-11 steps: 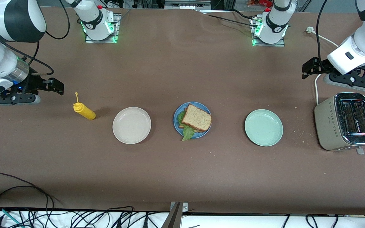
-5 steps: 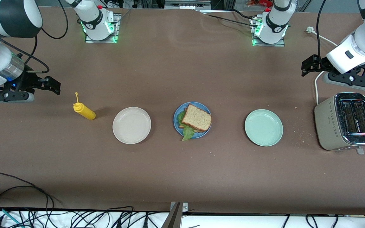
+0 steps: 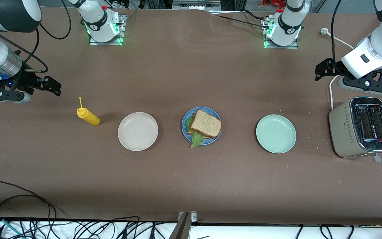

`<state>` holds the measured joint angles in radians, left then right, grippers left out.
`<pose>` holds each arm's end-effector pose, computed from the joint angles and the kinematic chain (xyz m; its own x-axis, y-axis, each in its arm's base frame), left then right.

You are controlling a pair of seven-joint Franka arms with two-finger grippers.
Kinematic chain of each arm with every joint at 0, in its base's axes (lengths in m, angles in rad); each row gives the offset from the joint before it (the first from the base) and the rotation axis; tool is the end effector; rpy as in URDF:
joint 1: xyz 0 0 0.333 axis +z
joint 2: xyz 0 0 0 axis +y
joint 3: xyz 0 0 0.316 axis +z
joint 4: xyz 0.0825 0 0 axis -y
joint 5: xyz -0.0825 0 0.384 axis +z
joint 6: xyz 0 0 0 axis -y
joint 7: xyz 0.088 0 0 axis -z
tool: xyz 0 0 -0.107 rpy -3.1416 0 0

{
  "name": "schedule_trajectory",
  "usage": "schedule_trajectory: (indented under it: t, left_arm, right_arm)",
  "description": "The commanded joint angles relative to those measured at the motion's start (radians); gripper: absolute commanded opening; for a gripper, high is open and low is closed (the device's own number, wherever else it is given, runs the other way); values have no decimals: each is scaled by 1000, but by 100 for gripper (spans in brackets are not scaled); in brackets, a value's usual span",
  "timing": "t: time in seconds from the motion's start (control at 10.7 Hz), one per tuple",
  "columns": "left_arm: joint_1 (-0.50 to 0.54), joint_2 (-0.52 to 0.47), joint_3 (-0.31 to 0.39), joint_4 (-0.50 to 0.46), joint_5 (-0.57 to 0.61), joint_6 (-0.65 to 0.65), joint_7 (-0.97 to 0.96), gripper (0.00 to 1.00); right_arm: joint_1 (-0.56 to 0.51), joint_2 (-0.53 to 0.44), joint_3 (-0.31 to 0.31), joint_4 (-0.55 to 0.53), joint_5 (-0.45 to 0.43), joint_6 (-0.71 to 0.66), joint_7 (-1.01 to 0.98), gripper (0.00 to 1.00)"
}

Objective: Make sandwich in blue plate with both arms

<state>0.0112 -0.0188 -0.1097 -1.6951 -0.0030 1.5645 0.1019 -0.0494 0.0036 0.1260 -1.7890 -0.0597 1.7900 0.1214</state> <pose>0.5399 -0.0542 0.5759 0.9739 -0.1982 -0.1110 -0.1981 -0.9801 0.0123 0.5629 0.0380 0.5376 0.9995 -0.0316 0.0041 -0.0318 -0.9978 0.0577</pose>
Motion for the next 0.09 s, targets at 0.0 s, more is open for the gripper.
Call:
schedule_trajectory:
  t: [0.0]
  left_arm:
    - [3,14,-2,34,-12,-27,-10,100]
  right_arm:
    - [-12,-10,14,7,-6,-21,20,100]
